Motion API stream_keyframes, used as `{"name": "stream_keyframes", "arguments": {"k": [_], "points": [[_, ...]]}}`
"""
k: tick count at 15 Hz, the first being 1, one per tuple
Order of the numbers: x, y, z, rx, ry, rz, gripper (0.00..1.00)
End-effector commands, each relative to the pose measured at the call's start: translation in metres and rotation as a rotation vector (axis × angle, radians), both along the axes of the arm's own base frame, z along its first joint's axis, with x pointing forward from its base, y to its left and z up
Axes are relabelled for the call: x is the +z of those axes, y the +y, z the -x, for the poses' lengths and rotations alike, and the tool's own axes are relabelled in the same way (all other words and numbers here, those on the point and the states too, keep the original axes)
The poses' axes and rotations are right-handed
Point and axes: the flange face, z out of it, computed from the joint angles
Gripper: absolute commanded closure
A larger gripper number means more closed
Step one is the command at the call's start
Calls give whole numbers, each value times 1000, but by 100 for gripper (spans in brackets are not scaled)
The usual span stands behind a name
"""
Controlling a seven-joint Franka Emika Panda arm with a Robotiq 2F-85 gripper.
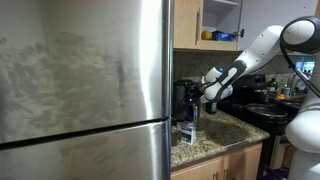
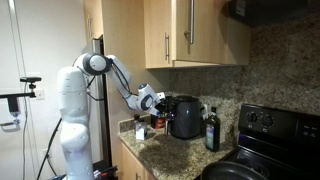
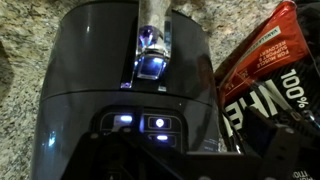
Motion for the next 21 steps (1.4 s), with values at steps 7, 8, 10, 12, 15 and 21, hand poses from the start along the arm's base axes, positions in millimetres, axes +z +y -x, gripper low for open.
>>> {"name": "stream_keyframes", "arguments": {"k": [7, 8, 10, 12, 15, 21], "points": [[-2, 10, -1, 94, -10, 73, 0], [0, 6, 0, 56, -7, 44, 0], [1, 8, 1, 58, -7, 42, 0], [1, 8, 1, 57, -7, 42, 0], [-1, 18, -2, 89, -18, 51, 0], [4, 21, 2, 84, -20, 41, 0]]}}
